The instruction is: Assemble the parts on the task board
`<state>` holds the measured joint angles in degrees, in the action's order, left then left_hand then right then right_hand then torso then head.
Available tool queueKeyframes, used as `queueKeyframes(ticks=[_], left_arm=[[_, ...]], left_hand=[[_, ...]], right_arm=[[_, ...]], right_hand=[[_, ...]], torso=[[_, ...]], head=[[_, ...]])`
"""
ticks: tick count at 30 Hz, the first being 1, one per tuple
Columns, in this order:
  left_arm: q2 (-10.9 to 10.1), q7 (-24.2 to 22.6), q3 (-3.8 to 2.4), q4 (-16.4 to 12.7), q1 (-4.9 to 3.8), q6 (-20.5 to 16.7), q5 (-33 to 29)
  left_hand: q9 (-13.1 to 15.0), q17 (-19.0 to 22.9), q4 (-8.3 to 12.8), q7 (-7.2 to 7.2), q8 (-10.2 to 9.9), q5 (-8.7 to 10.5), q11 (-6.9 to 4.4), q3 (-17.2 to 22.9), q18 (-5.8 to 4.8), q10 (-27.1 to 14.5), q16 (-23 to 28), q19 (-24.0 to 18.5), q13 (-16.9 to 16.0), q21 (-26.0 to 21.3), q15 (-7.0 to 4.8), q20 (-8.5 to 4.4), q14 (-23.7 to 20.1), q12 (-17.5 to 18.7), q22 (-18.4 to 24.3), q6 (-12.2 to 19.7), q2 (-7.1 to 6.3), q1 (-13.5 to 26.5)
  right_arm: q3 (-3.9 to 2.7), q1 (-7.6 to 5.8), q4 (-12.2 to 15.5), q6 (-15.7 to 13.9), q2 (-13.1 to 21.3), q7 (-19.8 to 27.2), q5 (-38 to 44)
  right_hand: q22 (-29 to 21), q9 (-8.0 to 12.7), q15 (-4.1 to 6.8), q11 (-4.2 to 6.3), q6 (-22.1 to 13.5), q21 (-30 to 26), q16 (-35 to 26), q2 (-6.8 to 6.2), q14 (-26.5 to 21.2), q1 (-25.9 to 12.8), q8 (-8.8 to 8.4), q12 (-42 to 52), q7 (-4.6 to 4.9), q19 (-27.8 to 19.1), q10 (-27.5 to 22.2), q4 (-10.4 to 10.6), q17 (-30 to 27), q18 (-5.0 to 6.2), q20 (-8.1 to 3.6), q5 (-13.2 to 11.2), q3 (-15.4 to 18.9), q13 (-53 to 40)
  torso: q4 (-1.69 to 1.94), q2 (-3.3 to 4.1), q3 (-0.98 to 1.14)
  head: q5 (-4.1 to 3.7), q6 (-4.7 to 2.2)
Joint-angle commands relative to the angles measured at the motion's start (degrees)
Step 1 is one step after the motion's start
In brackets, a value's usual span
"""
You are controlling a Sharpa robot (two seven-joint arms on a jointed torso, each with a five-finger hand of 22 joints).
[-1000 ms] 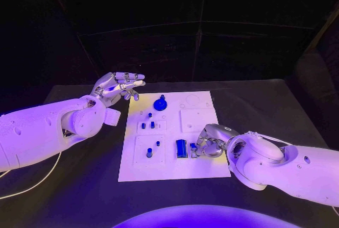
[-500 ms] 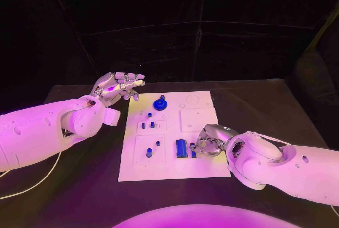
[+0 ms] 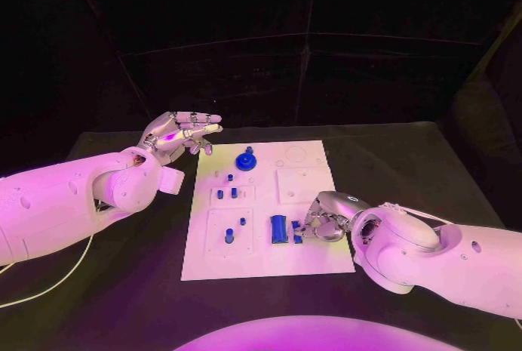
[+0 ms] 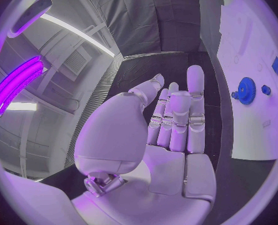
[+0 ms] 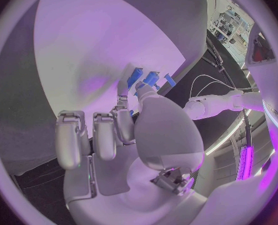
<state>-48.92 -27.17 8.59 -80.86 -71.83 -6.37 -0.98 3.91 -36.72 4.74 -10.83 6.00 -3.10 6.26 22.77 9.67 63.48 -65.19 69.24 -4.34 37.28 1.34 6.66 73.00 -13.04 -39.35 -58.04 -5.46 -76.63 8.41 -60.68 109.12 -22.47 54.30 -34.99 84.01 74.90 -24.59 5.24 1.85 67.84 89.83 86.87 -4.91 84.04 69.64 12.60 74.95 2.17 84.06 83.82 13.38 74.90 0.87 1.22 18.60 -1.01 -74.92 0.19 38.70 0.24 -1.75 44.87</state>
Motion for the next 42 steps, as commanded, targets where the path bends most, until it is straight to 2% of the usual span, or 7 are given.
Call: queueKeyframes(ticks=[1,8,13,22,26,37,42], left_arm=[[0.00,-0.29,-0.04,0.04,-0.09,0.54,-0.15],[0.15,-0.28,-0.04,0.29,-0.08,0.58,-0.15],[0.25,-0.27,-0.04,0.40,-0.07,0.64,-0.15],[0.33,-0.24,-0.03,0.40,-0.07,0.67,-0.15],[0.33,-0.25,-0.03,0.42,-0.07,0.64,-0.15],[0.29,-0.26,-0.03,0.43,-0.07,0.63,-0.15],[0.30,-0.27,-0.03,0.47,-0.06,0.64,-0.15]], left_hand=[[-0.05,0.09,0.01,0.14,0.21,0.11,0.03,-0.22,0.80,-0.57,0.18,-0.24,0.09,-0.33,-0.14,0.15,-0.40,-0.17,0.09,0.35,0.53,-0.04],[-0.05,0.09,0.01,0.14,0.21,0.11,0.03,-0.22,0.80,-0.57,0.18,-0.24,0.09,-0.33,-0.14,0.15,-0.40,-0.17,0.09,0.35,0.53,-0.04],[-0.05,0.28,0.09,0.13,0.27,0.11,0.04,-0.37,0.80,-0.74,0.17,-0.20,0.13,-0.44,-0.12,0.16,-0.46,-0.36,0.18,0.44,0.59,-0.07],[-0.05,0.28,0.09,0.13,0.27,0.11,0.04,-0.37,0.80,-0.74,0.17,-0.20,0.13,-0.44,-0.12,0.16,-0.46,-0.36,0.18,0.44,0.59,-0.07],[-0.05,0.28,0.09,0.13,0.27,0.11,0.04,-0.37,0.80,-0.74,0.17,-0.20,0.13,-0.44,-0.12,0.16,-0.46,-0.36,0.18,0.44,0.59,-0.07],[-0.05,0.28,0.09,0.13,0.27,0.11,0.04,-0.37,0.80,-0.74,0.17,-0.20,0.13,-0.44,-0.12,0.16,-0.46,-0.36,0.18,0.44,0.59,-0.07],[-0.05,0.28,0.09,0.13,0.27,0.11,0.04,-0.37,0.80,-0.74,0.17,-0.20,0.13,-0.44,-0.12,0.16,-0.46,-0.36,0.18,0.44,0.59,-0.07]], right_arm=[[-0.01,-0.06,0.71,-1.04,0.72,2.01,-0.12],[-0.01,-0.06,1.13,0.15,1.54,3.26,-1.00],[-0.01,-0.06,0.87,1.09,1.60,3.37,-1.26],[0.00,-0.06,-0.66,2.89,0.72,2.76,-1.35],[0.00,-0.05,-1.33,2.88,0.07,2.29,-0.89],[-0.01,-0.05,-1.10,0.68,-0.01,2.07,0.24],[-0.02,-0.07,0.00,-2.29,1.45,6.64,-2.14]], right_hand=[[15.10,-0.16,0.17,0.06,-0.79,0.17,-0.06,-0.15,4.94,1.13,0.05,-0.48,0.08,5.94,0.80,-0.40,10.27,-0.87,-0.29,-2.33,1.27,-4.40],[15.10,-0.43,-0.03,-0.14,-1.12,0.17,-0.16,0.21,4.92,2.05,0.07,-0.75,0.31,5.94,0.64,-0.81,10.16,-0.87,-0.09,-6.93,3.47,-4.37],[15.10,-0.54,-0.07,-0.18,-1.14,0.17,-0.16,0.56,4.92,2.08,0.12,-0.79,0.34,5.94,0.63,-0.72,10.17,-0.87,-0.04,-8.24,4.30,-4.39],[15.10,-0.68,-0.02,-0.11,-1.14,0.17,-0.17,1.13,4.93,3.45,0.21,-0.76,0.24,5.94,0.64,-1.46,10.17,-0.87,-0.05,-8.68,4.78,-4.47],[15.10,-0.75,0.00,-0.07,-1.10,0.17,-0.17,1.50,4.93,4.02,0.27,-0.76,0.19,5.94,0.65,-1.77,10.17,-0.87,-0.06,-8.70,4.92,-4.49],[15.10,-0.88,0.03,-0.04,-1.07,0.17,-0.14,2.16,4.95,3.85,0.36,-0.70,0.19,5.94,0.71,-1.63,10.23,-0.87,-0.10,-7.06,6.04,-4.59],[15.10,-0.77,-0.11,-0.29,-1.91,0.17,-0.35,1.98,4.88,2.69,-0.09,-1.12,0.52,5.94,0.52,-0.78,9.94,-0.87,-0.03,-5.47,7.63,-4.38]], torso=[[0.03,-0.06,0.01],[0.06,0.01,0.01],[0.07,0.03,-0.02],[0.17,0.14,-0.01],[0.07,0.07,-0.01],[-0.06,-0.03,0.02],[0.01,-0.13,-0.06]], head=[[-0.05,-0.08],[-0.04,-0.18],[-0.06,-0.24],[0.16,-0.03],[0.31,0.11],[0.41,0.19],[0.30,-0.15]])
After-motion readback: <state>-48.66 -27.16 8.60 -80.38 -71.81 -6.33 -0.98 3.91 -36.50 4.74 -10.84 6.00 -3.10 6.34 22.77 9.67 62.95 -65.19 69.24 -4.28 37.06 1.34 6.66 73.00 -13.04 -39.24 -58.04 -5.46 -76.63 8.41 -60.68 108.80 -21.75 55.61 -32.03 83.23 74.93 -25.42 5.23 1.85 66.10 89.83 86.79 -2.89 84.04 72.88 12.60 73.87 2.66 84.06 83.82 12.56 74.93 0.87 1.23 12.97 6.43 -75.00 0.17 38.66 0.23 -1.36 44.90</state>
